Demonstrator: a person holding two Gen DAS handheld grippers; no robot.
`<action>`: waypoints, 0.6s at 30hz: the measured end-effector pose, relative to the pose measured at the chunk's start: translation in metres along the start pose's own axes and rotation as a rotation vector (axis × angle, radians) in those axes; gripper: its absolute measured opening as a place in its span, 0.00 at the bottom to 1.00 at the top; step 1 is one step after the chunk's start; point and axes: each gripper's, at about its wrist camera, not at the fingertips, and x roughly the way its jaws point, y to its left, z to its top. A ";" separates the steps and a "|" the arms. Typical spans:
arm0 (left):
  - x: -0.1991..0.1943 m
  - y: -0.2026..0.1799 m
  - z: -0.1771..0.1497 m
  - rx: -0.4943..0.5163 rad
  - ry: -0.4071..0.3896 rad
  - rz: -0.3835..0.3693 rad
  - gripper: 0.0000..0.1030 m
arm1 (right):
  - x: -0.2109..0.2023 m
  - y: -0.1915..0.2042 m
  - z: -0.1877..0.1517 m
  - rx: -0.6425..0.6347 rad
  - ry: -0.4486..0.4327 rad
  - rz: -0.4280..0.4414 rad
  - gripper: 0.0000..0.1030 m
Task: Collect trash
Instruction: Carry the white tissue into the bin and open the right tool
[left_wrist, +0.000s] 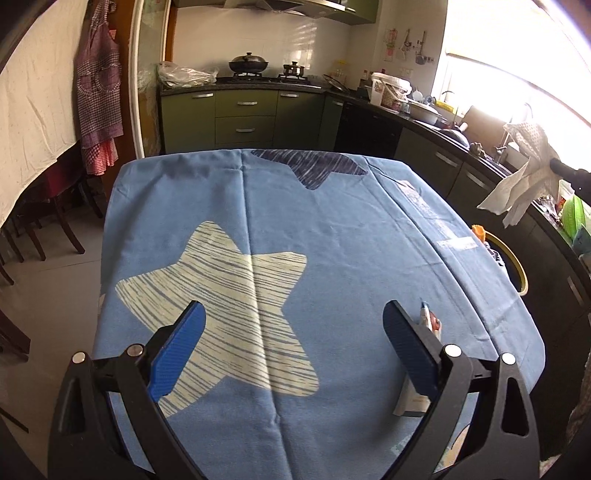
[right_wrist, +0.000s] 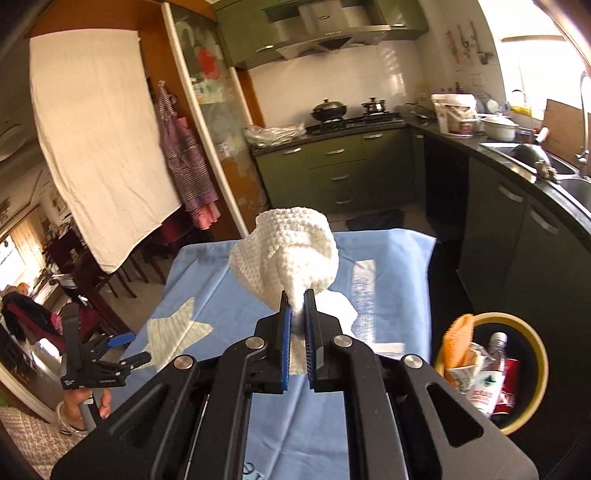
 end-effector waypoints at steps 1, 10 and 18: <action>0.002 -0.006 0.000 0.013 0.004 -0.007 0.89 | -0.008 -0.013 0.002 0.014 -0.008 -0.030 0.07; 0.006 -0.056 0.005 0.142 0.015 -0.014 0.89 | -0.021 -0.147 -0.024 0.174 0.040 -0.285 0.08; 0.013 -0.070 0.006 0.164 0.046 -0.018 0.89 | 0.011 -0.241 -0.072 0.323 0.130 -0.433 0.59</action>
